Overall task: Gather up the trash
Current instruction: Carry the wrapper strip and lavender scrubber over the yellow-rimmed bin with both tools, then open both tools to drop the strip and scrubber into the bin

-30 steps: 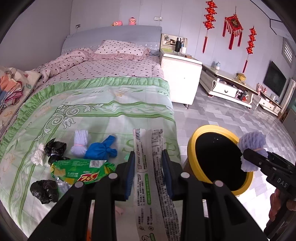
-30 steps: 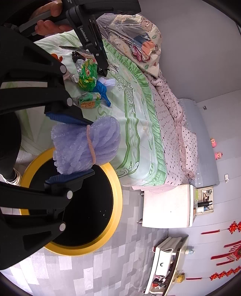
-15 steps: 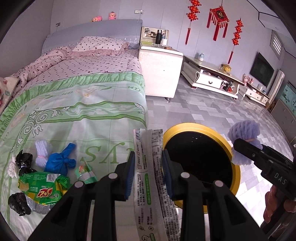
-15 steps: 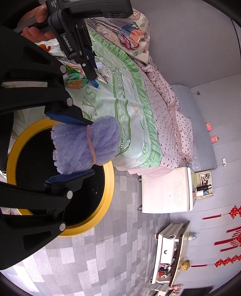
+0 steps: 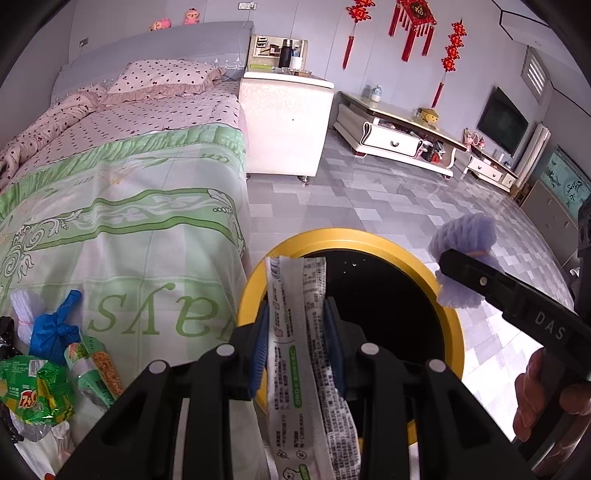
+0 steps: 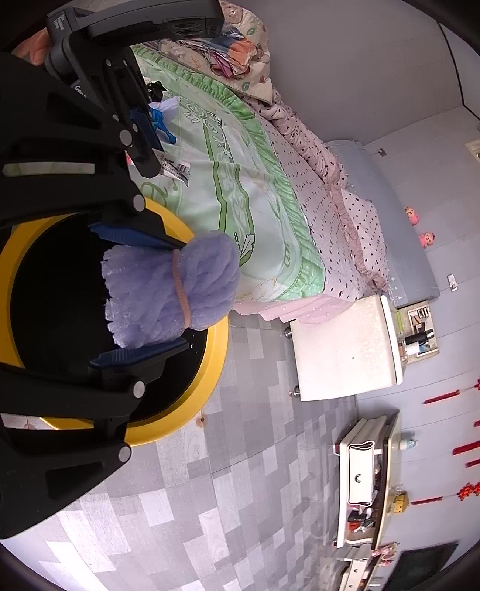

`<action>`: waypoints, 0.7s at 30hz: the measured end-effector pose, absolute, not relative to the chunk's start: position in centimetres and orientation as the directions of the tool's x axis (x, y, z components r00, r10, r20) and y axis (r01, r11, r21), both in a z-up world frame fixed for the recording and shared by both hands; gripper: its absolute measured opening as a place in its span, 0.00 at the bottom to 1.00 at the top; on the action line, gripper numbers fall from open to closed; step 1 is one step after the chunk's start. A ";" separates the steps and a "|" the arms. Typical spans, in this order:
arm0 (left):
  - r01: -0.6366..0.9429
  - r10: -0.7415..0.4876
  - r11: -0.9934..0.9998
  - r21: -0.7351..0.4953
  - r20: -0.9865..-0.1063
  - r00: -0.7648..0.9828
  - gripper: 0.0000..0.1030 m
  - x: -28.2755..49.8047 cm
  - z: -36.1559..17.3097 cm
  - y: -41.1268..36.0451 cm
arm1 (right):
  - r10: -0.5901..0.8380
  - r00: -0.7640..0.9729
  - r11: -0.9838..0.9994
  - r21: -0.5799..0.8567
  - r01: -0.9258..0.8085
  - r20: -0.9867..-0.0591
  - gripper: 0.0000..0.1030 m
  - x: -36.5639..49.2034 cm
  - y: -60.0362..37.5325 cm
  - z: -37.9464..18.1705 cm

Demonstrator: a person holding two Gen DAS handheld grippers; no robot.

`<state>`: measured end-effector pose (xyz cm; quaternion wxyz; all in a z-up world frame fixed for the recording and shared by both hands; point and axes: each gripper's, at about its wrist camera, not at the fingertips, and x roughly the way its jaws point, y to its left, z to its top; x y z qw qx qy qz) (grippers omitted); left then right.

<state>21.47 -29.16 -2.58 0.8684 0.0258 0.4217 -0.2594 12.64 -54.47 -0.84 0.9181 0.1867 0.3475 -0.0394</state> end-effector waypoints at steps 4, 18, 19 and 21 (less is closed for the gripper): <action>0.478 -0.435 0.858 -0.186 -0.759 0.484 0.27 21.9 -3.6 -30.2 | 0.045 0.744 0.919 0.320 0.231 -0.667 0.43 13.4 -55.2 -2.0; 0.486 -0.483 0.841 -0.239 -0.736 0.474 0.42 22.2 -2.9 -30.6 | -0.005 0.759 0.895 0.335 0.294 -0.651 0.55 13.2 -57.0 -1.9; 0.478 -0.478 0.845 -0.238 -0.737 0.479 0.47 22.2 -2.8 -30.4 | -0.007 0.760 0.892 0.339 0.298 -0.650 0.55 13.1 -57.0 -1.9; 0.475 -0.477 0.848 -0.237 -0.733 0.486 0.48 22.0 -2.6 -30.1 | -0.013 0.762 0.889 0.342 0.306 -0.647 0.55 12.9 -57.1 -1.7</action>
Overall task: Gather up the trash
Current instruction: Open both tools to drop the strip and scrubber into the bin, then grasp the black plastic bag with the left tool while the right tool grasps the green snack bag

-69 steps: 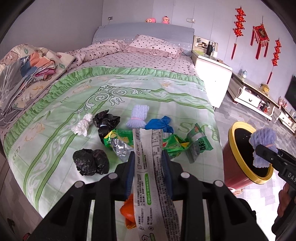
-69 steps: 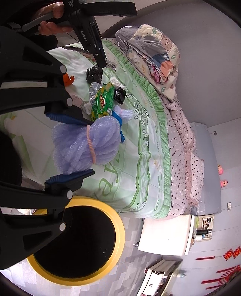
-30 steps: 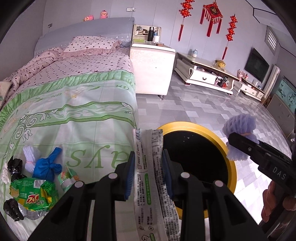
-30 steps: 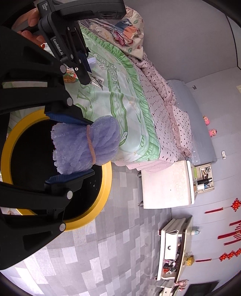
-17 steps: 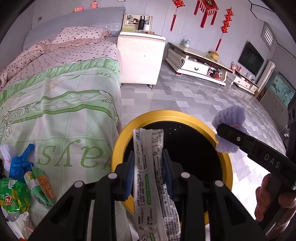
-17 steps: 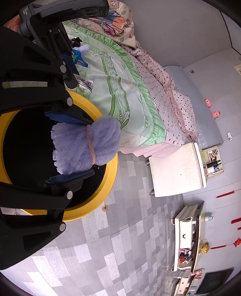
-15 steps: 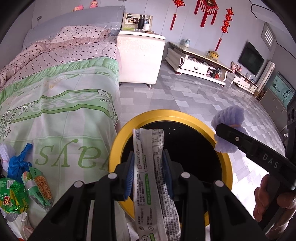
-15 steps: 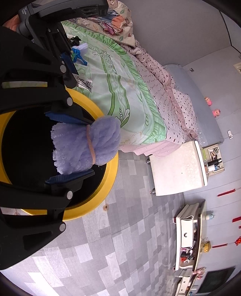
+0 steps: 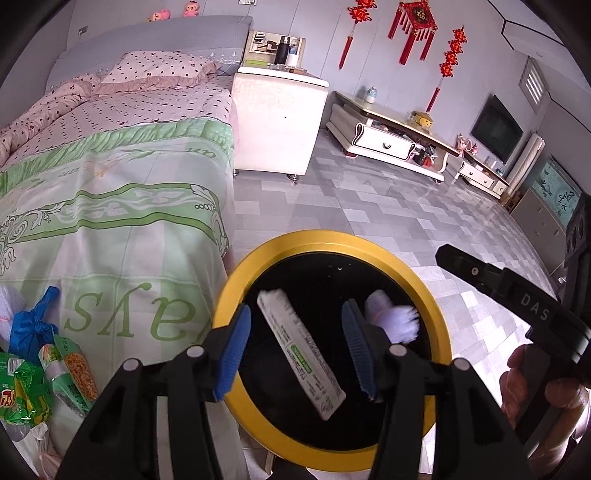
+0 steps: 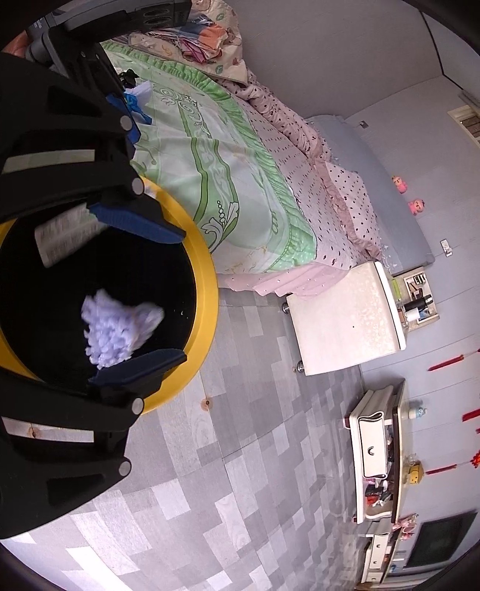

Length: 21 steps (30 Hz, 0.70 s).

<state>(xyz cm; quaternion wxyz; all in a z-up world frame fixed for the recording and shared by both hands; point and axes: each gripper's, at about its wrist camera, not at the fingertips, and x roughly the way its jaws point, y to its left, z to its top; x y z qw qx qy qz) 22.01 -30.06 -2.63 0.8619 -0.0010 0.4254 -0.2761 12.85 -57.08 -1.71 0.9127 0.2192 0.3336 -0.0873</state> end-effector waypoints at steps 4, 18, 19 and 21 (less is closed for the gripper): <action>0.469 -0.468 0.854 -0.223 -0.722 0.509 0.53 21.7 -2.1 -28.8 | -0.012 0.766 0.889 0.344 0.303 -0.643 0.56 12.3 -56.7 -1.5; 0.353 -0.396 0.912 -0.209 -0.678 0.620 0.62 20.5 1.8 -19.0 | 0.065 0.800 0.928 0.330 0.171 -0.597 0.62 11.5 -49.3 2.1; 0.348 -0.394 0.913 -0.211 -0.674 0.625 0.62 20.2 2.0 -18.3 | 0.073 0.802 0.931 0.329 0.159 -0.593 0.62 11.5 -48.6 2.5; 0.333 -0.381 0.920 -0.205 -0.667 0.640 0.62 19.8 2.6 -16.9 | 0.088 0.805 0.937 0.323 0.133 -0.586 0.63 11.5 -47.1 3.1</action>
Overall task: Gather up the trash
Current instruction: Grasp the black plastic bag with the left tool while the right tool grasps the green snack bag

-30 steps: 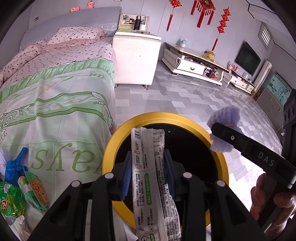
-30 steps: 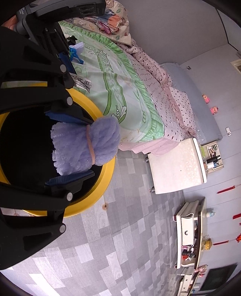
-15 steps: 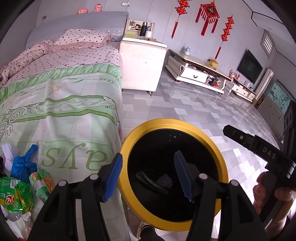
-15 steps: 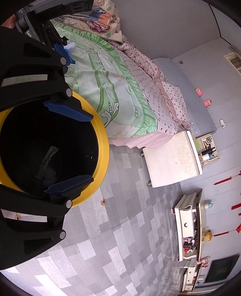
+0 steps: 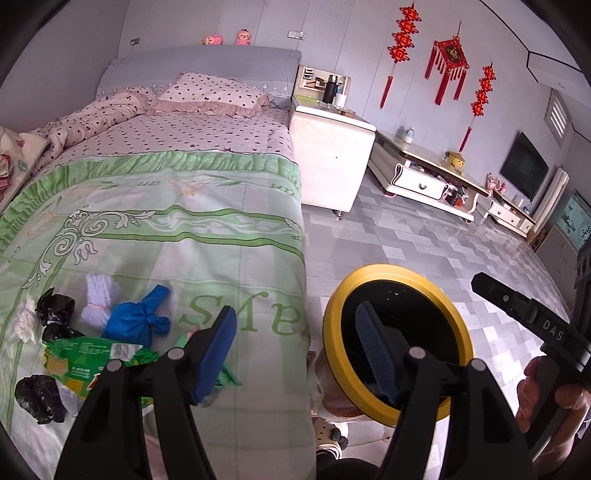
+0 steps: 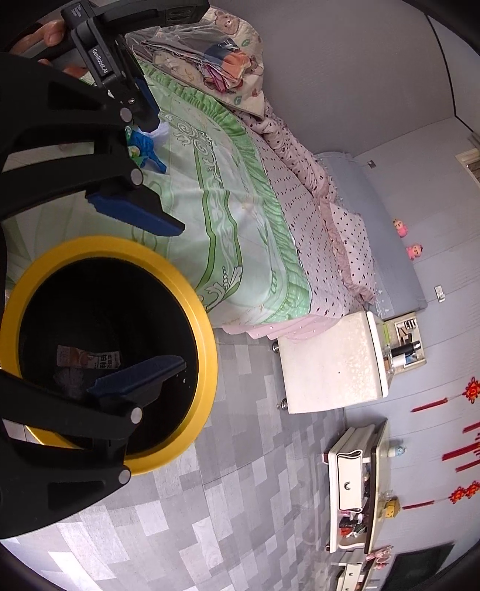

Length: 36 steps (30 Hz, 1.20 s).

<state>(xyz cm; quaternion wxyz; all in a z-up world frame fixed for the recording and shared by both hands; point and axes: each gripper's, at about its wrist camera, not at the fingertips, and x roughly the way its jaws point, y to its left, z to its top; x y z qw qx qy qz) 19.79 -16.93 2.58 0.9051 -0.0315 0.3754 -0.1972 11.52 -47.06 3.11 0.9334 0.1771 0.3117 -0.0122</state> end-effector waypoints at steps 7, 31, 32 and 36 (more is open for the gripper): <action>0.274 -0.338 0.940 -0.201 -0.639 0.691 0.64 18.2 4.3 -12.1 | 0.140 0.811 0.954 0.298 0.043 -0.567 0.64 11.6 -41.6 5.2; -0.013 -0.102 0.987 -0.162 -0.679 0.727 0.68 16.9 1.6 4.7 | 0.256 0.734 0.963 0.233 -0.136 -0.629 0.65 16.8 -27.4 3.4; -0.022 -0.095 0.987 -0.160 -0.684 0.723 0.68 16.8 1.1 5.1 | 0.259 0.730 0.963 0.232 -0.140 -0.632 0.65 17.0 -27.0 3.1; -0.057 -0.070 0.986 -0.154 -0.708 0.703 0.68 16.9 -0.6 7.0 | 0.265 0.705 0.962 0.232 -0.145 -0.657 0.65 18.0 -25.9 1.4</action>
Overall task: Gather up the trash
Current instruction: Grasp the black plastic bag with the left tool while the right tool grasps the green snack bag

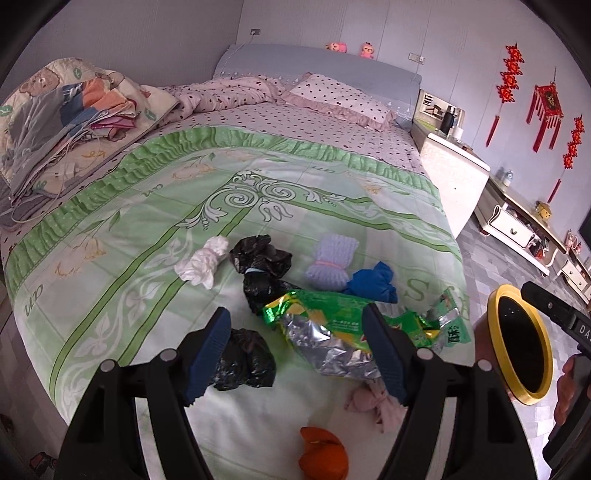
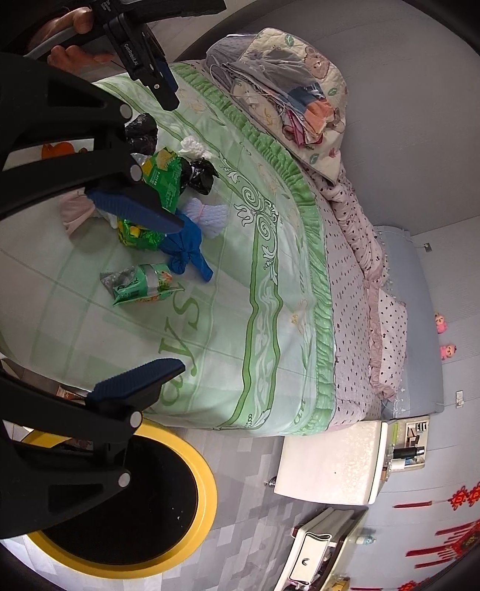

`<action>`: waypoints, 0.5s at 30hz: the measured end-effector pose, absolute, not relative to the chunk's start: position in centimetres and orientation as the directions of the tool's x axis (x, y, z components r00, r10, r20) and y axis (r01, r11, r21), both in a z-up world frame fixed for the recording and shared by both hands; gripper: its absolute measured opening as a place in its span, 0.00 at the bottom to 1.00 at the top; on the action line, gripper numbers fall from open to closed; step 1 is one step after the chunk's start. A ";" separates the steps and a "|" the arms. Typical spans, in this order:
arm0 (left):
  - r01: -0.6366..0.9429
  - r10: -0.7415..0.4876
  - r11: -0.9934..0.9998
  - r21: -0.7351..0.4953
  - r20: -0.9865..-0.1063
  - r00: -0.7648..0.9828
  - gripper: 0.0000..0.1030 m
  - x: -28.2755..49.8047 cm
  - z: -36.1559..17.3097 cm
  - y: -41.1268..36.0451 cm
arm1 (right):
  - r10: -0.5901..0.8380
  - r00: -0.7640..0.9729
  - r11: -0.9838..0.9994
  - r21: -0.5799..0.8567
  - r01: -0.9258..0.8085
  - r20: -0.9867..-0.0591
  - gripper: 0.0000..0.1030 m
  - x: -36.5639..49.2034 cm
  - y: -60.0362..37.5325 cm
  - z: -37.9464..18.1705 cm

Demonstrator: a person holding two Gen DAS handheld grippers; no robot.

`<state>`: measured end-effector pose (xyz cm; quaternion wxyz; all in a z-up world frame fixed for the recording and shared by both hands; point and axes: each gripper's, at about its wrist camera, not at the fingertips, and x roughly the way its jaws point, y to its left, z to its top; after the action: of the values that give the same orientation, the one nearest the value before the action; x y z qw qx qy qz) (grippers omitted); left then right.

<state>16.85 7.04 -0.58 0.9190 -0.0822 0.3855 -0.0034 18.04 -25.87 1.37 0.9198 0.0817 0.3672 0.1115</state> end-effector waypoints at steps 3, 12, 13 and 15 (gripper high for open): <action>-0.079 -0.056 0.985 -0.153 -0.722 0.690 0.68 16.8 -1.7 8.1 | 0.265 0.689 0.963 0.227 -0.147 -0.674 0.65 18.8 -25.2 0.0; -0.122 -0.033 0.982 -0.145 -0.762 0.646 0.68 17.3 -5.0 10.0 | 0.249 0.639 0.967 0.217 -0.130 -0.728 0.65 20.9 -24.3 -3.8; -0.125 -0.032 0.982 -0.145 -0.766 0.642 0.68 17.4 -5.3 10.2 | 0.248 0.634 0.968 0.218 -0.128 -0.732 0.65 21.2 -24.3 -4.2; -0.130 -0.032 0.980 -0.148 -0.772 0.634 0.68 17.6 -5.8 10.5 | 0.248 0.624 0.968 0.221 -0.122 -0.741 0.65 21.7 -24.3 -4.8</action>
<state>17.55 10.50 -5.84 0.8990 -0.0950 0.4267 0.0270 21.67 -24.29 -4.82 0.8980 0.0746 0.4212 0.1029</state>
